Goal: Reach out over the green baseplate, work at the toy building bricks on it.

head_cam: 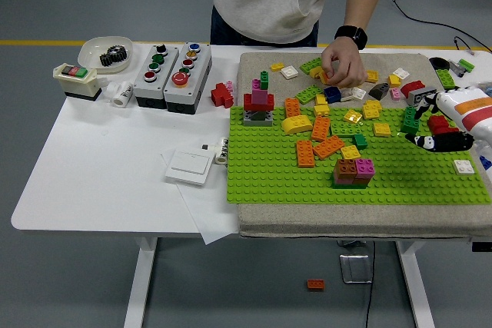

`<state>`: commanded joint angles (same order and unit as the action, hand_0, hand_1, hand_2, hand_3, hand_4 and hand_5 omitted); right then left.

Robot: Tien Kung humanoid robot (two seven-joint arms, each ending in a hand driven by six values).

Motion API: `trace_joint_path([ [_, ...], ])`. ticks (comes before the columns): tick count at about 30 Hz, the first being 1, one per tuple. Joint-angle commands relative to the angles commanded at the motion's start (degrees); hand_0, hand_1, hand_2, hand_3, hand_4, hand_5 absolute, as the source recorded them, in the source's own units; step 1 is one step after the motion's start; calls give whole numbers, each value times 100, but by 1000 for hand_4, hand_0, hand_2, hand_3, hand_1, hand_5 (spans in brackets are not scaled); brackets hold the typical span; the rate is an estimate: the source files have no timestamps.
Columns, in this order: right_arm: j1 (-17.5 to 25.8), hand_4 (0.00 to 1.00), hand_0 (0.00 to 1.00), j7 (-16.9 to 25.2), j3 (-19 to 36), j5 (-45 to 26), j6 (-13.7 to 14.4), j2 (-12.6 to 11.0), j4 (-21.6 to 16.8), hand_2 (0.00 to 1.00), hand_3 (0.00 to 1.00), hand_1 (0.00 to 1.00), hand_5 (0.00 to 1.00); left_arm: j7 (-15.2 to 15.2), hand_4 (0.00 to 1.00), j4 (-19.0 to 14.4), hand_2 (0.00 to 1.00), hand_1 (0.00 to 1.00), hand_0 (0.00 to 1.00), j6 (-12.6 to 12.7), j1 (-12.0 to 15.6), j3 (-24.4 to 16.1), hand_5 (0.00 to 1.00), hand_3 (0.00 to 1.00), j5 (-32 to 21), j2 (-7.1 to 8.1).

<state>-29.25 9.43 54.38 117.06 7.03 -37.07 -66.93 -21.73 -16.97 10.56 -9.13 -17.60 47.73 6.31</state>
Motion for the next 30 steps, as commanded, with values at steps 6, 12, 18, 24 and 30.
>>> trace_joint_path([
  [6,-112,824,649,-51,-45,17,-92,40,293,665,578,623,598,5,659,-1,770,776,785,-2,-2,5,667,594,-15,0],
  [12,-134,827,669,-43,7,99,-103,69,515,674,588,634,595,8,659,1,770,776,784,-13,-5,2,667,594,-20,2],
  [18,-122,834,676,-39,71,119,-99,69,558,677,588,636,600,8,658,0,770,776,784,-19,-2,-4,665,594,-11,-1],
  [24,-91,843,675,-37,168,138,-89,71,596,679,592,639,597,12,657,2,770,776,783,-22,0,-11,664,594,-10,-9],
  [30,-58,848,677,-47,237,155,-84,70,613,679,593,639,592,14,658,-3,770,775,783,-30,9,-15,667,594,-5,-17],
])
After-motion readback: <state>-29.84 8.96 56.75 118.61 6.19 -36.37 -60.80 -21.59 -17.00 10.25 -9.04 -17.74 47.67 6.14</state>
